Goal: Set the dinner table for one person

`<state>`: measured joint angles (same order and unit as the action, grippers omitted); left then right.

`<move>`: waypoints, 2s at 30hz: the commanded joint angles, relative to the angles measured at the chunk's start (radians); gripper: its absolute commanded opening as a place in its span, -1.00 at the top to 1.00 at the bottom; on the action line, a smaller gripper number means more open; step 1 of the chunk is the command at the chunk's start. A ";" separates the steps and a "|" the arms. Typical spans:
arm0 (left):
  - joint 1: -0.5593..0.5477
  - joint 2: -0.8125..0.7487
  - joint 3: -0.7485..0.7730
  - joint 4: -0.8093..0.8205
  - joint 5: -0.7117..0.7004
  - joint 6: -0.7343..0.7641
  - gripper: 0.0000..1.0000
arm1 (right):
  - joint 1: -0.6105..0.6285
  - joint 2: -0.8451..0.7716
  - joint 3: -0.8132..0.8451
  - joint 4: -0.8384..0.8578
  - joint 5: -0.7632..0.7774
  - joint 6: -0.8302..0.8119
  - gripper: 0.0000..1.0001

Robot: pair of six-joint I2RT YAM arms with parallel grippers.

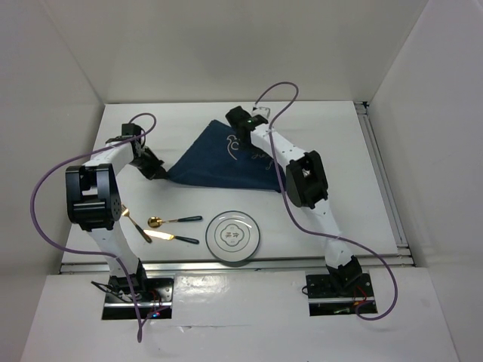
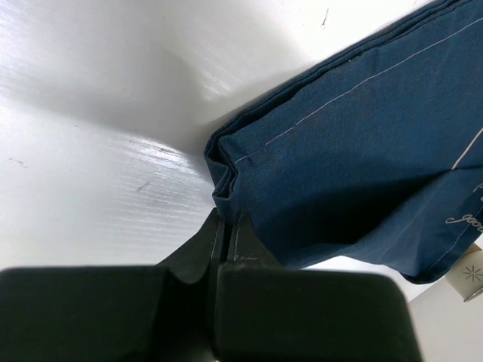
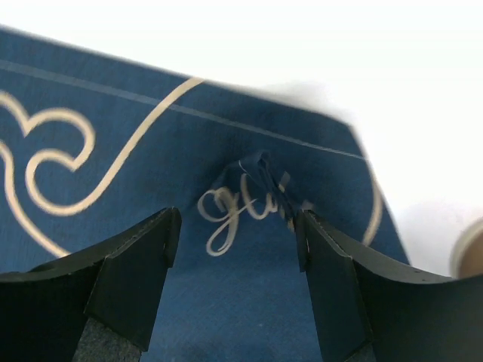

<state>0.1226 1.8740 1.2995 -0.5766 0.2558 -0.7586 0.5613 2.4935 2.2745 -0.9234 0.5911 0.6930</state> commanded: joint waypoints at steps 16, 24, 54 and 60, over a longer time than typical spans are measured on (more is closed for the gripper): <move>-0.005 -0.032 0.009 0.003 -0.013 0.019 1.00 | 0.006 -0.015 0.106 -0.014 -0.028 -0.058 -0.26; -0.005 -0.032 0.009 -0.006 -0.023 0.038 1.00 | -0.046 0.050 0.121 0.008 -0.122 -0.038 -0.23; -0.005 -0.070 0.038 -0.054 -0.041 0.038 1.00 | -0.037 -0.160 0.005 0.018 -0.114 -0.015 1.00; -0.005 -0.079 0.093 -0.063 -0.032 0.038 1.00 | -0.026 -0.268 -0.033 0.052 -0.114 -0.036 1.00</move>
<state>0.1207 1.8484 1.3289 -0.6300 0.2146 -0.7330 0.5228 2.3363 2.2482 -0.9035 0.4572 0.6716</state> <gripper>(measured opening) 0.045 0.033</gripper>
